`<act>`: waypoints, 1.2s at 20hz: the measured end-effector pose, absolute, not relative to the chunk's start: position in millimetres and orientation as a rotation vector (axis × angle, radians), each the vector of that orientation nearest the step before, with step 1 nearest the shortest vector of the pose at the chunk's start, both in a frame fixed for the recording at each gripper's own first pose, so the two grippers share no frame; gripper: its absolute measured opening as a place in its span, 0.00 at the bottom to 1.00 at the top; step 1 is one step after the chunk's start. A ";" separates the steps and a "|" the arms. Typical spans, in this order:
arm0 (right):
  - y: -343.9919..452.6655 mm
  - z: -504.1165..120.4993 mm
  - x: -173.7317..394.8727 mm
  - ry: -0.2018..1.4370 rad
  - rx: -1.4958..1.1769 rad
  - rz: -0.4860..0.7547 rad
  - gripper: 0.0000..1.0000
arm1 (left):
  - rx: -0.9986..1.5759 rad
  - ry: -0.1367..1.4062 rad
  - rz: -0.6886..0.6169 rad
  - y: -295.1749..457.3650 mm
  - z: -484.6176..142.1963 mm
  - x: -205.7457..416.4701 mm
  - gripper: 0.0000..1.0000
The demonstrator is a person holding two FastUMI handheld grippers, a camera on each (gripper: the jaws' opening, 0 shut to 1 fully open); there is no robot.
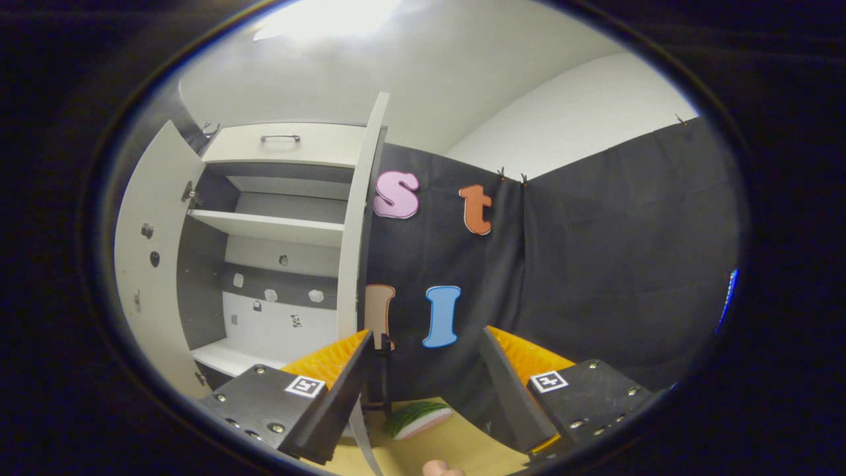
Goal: Grasp the bottle in the cabinet with the left hand and place it on the coaster, then close the right door with the right hand and the left door with the left hand.
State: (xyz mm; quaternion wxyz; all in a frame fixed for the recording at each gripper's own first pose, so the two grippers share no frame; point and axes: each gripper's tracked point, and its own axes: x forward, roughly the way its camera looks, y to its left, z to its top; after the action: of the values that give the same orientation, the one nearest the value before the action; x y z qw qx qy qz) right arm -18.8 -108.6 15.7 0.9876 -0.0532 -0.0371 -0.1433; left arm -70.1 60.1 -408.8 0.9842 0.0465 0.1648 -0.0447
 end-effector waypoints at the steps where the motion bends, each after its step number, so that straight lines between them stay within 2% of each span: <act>1: -107.5 15.0 -21.1 -0.071 -0.105 -0.288 0.93 | 0.090 0.301 -0.082 60.0 -403.2 -69.1 0.42; 3: -111.2 17.3 -24.6 -0.071 -0.115 -0.297 1.00 | 0.082 0.314 -0.064 60.2 -404.8 -75.5 0.42; 5: -113.3 17.1 -26.9 -0.065 -0.096 -0.299 0.93 | 0.070 0.302 -0.065 56.4 -401.7 -78.2 0.42; 6: -116.1 16.1 -27.7 -0.062 -0.088 -0.303 1.00 | 0.073 0.302 -0.061 57.1 -403.2 -81.2 0.42; 8: -124.4 17.9 -29.0 -0.066 -0.089 -0.319 0.97 | 0.089 0.298 -0.069 54.3 -401.8 -80.7 0.47; 10: -129.9 14.8 -29.5 -0.058 -0.083 -0.329 1.00 | 0.088 0.324 -0.078 51.5 -403.1 -81.0 0.52; 13: -137.7 11.7 -30.5 -0.047 -0.082 -0.343 0.97 | 0.043 0.318 -0.066 49.9 -392.3 -81.2 0.67; 15: -142.5 9.8 -30.2 -0.040 -0.077 -0.356 1.00 | 0.036 0.307 -0.057 50.8 -386.4 -80.1 0.79; 16: -142.3 6.9 -30.7 -0.033 -0.070 -0.360 0.97 | 0.031 0.300 -0.058 50.3 -383.4 -81.4 0.82; 20: -140.9 -3.0 -35.7 -0.012 -0.072 -0.382 0.97 | 0.063 0.246 -0.048 51.5 -361.8 -81.6 0.84; 21: -139.5 -5.7 -37.5 -0.006 -0.087 -0.389 0.97 | 0.088 0.235 -0.029 56.1 -355.3 -80.6 0.94; 22: -135.7 -7.4 -38.7 -0.003 -0.100 -0.389 0.97 | 0.103 0.212 -0.019 58.0 -349.2 -81.6 1.00; 24: -127.8 -12.1 -40.1 0.009 -0.116 -0.387 0.97 | 0.090 0.197 -0.024 56.6 -342.3 -82.7 1.00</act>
State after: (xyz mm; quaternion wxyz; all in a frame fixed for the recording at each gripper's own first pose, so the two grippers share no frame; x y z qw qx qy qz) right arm -40.1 -127.8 -12.1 0.9796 -0.0575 0.0045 -0.1924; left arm -82.7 56.6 -342.3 0.9940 0.0451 0.0985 -0.0121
